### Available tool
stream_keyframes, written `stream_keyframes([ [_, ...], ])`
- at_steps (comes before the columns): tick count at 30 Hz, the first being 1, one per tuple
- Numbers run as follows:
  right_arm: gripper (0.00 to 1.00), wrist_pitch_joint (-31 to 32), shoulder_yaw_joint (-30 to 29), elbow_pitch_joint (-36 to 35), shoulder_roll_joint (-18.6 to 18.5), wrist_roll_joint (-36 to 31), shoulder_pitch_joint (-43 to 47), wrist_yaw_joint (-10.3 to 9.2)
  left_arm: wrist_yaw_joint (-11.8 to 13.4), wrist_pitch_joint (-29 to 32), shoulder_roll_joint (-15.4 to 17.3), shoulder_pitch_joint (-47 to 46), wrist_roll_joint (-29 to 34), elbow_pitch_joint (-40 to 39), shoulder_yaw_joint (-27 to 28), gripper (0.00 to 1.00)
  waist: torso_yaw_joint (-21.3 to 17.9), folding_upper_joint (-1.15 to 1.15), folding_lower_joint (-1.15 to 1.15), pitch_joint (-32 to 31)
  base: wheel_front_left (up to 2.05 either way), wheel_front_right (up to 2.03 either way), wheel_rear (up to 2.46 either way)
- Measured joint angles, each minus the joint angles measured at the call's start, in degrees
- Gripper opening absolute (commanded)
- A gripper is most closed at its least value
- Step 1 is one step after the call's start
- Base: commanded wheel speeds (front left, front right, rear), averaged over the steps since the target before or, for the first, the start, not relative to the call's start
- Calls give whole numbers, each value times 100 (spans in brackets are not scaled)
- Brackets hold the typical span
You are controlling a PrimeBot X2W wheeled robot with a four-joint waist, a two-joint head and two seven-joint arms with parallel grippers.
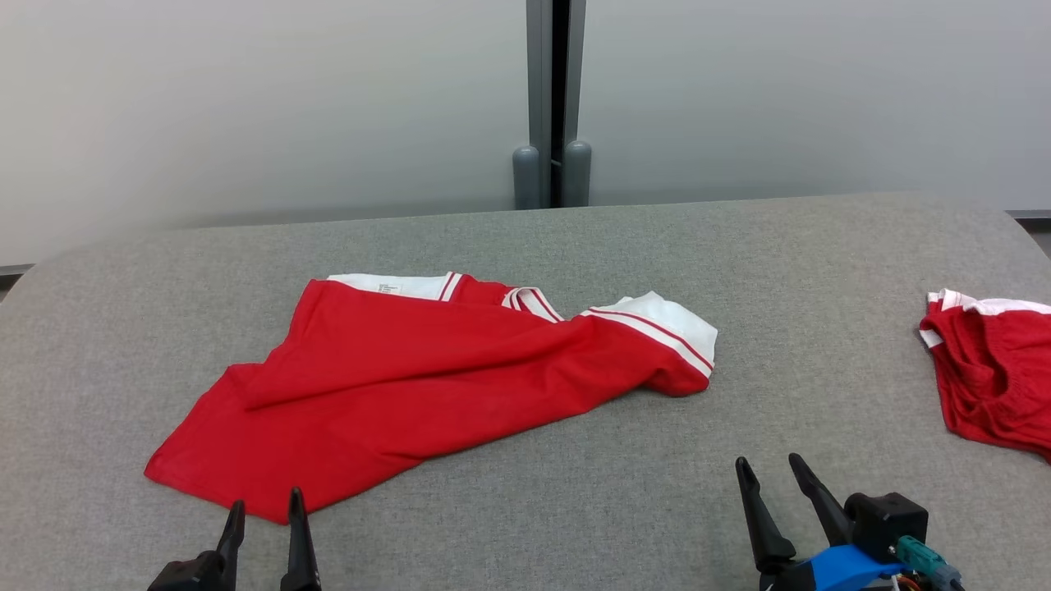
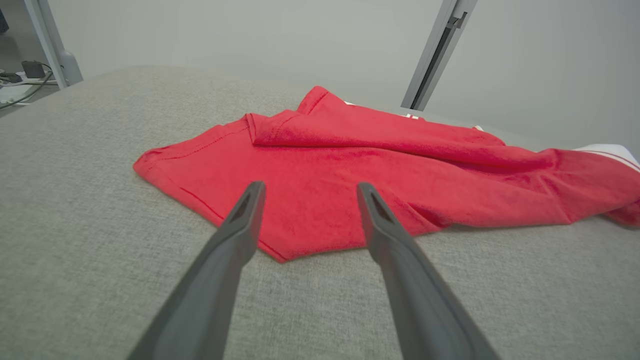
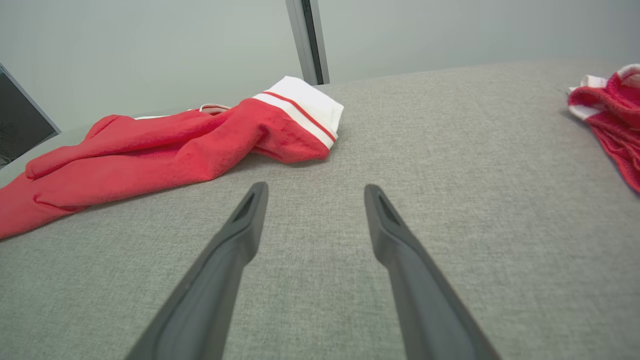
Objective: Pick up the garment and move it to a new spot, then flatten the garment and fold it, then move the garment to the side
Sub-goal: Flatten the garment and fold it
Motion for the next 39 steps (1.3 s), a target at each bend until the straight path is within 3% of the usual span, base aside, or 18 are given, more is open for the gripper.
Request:
stream_keyframes([
  [9,100,0,-13,99,1,1,-90,0,-107,0,-30,-88,36,-43,-48,100,144,0,0,122,0,0,0],
  [16,100,0,-238,480,-1,-148,-1350,0,-148,0,-35,-413,-32,-19,-398,100,322,0,2,550,0,0,0],
  [25,100,91,-722,1852,-112,-256,-3110,0,-230,0,-40,-777,-138,58,-772,100,795,0,2,1046,0,0,0],
  [35,100,401,-804,3234,-127,-458,-3715,0,-207,0,-35,-1021,-261,92,-975,100,1087,0,2,1405,0,0,0],
  [36,71,394,-822,3327,-129,-486,-3721,0,-208,0,-35,-1026,-260,99,-973,100,1089,0,3,1412,0,0,0],
  [37,28,383,-831,3410,-129,-500,-3725,0,-207,0,-36,-1028,-258,105,-970,100,1091,0,2,1414,0,0,0],
  [38,0,346,-840,3485,-126,-500,-3734,0,-207,0,-36,-1033,-255,107,-969,100,1093,0,2,1413,0,0,0],
  [39,0,325,-846,3543,-125,-501,-3749,0,-205,0,-36,-1042,-247,109,-964,100,1095,0,2,1409,0,0,0],
])
